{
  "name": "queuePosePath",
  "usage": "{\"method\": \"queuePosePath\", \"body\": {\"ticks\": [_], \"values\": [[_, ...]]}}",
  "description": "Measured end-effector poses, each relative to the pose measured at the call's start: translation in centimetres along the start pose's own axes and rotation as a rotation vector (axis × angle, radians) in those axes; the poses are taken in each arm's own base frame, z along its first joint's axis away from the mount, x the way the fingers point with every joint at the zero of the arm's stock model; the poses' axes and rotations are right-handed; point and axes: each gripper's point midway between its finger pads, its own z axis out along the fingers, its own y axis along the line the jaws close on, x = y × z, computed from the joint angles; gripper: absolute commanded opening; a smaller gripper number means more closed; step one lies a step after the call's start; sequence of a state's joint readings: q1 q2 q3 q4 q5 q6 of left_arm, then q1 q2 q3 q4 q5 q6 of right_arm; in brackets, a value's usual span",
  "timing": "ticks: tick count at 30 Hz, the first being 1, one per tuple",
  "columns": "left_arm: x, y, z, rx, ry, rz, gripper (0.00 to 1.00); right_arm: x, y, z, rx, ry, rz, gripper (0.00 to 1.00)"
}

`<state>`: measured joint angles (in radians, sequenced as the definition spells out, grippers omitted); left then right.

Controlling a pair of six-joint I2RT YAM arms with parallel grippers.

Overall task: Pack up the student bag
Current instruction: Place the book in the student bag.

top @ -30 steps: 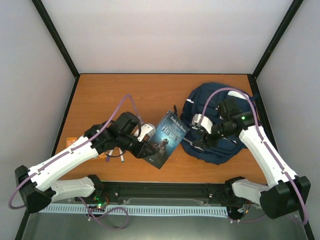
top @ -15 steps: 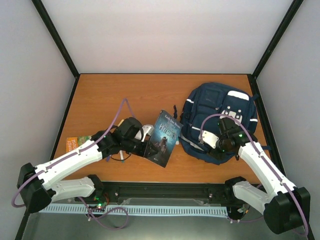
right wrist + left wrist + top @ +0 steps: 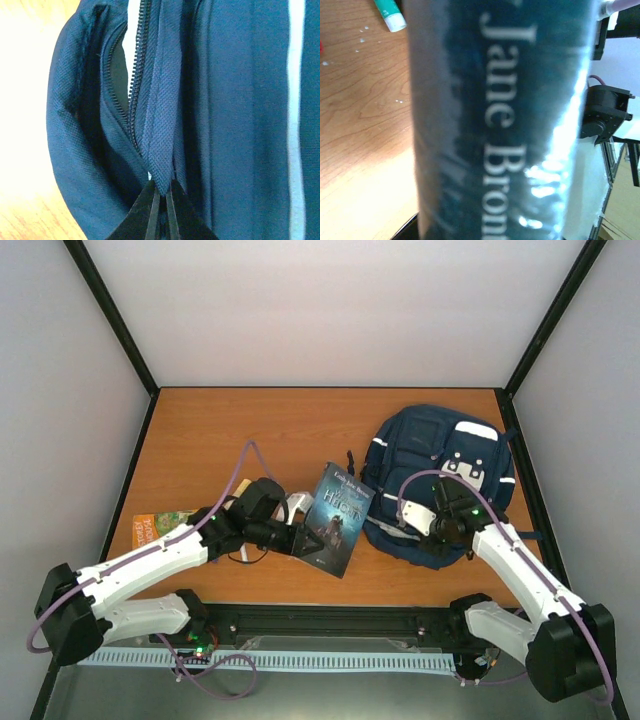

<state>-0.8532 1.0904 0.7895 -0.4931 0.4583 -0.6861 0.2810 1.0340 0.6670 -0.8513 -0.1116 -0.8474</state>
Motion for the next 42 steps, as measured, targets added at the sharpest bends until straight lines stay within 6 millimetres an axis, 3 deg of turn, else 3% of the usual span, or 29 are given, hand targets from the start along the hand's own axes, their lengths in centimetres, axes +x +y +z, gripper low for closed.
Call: {"method": "queuePosePath", "body": {"ticks": [4, 14, 19, 24, 32, 42], "values": [[0.2, -0.3, 0.3, 0.029, 0.007, -0.013, 0.01, -0.8, -1.2, -1.8, 0.052, -0.018, -0.007, 0.03], [2.7, 0.3, 1.2, 0.084, 0.093, -0.066, 0.01, -5.2, -7.3, -11.5, 0.336, -0.126, -0.009, 0.03], [2.1, -1.0, 2.2, 0.155, 0.101, -0.059, 0.01, -6.0, -9.0, -14.3, 0.425, -0.151, 0.019, 0.03], [0.9, -2.0, 4.8, 0.235, 0.103, -0.091, 0.01, -6.1, -9.6, -15.1, 0.459, -0.158, 0.043, 0.03], [-0.5, -2.5, 11.8, 0.333, 0.144, -0.164, 0.01, -6.3, -9.8, -15.4, 0.472, -0.174, 0.065, 0.03], [-4.4, -3.6, 18.7, 0.465, 0.154, -0.183, 0.01, -6.6, -9.8, -15.8, 0.474, -0.191, 0.066, 0.03]]}}
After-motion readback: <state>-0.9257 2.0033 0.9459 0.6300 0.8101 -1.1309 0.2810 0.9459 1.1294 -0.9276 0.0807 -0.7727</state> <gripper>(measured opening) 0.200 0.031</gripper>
